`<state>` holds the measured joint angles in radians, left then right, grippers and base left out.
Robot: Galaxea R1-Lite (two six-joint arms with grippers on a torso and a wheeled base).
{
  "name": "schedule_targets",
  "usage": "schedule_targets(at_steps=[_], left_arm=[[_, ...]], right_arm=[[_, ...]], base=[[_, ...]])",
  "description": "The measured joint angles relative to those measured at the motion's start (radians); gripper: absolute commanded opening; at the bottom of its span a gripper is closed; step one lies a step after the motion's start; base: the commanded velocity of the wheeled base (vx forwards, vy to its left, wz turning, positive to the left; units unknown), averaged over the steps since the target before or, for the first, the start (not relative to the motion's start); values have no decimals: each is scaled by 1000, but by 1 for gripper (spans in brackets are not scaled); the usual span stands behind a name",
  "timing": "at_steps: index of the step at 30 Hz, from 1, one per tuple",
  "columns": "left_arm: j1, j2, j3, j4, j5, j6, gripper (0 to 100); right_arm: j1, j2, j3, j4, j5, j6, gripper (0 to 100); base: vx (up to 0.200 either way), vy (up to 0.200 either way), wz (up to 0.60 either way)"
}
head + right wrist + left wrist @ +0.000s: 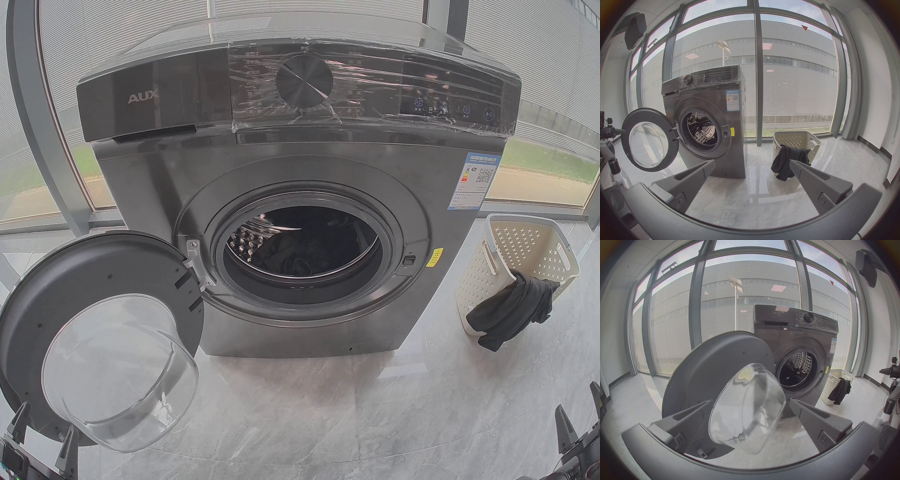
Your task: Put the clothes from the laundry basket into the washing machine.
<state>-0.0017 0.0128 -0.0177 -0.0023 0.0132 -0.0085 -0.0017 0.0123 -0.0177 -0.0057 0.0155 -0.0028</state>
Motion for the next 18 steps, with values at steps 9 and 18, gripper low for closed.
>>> schedule_targets(at_steps=[9, 18], left_arm=[[2, -1, 0, 0, 0, -2, 100], [2, -1, 0, -2, 0, 1, 100]], right_arm=[[0, 0, 0, 0, 0, 0, 100], [0, 1, 0, 0, 0, 0, 100]], base=[[0, -200, 0], [0, -200, 0]])
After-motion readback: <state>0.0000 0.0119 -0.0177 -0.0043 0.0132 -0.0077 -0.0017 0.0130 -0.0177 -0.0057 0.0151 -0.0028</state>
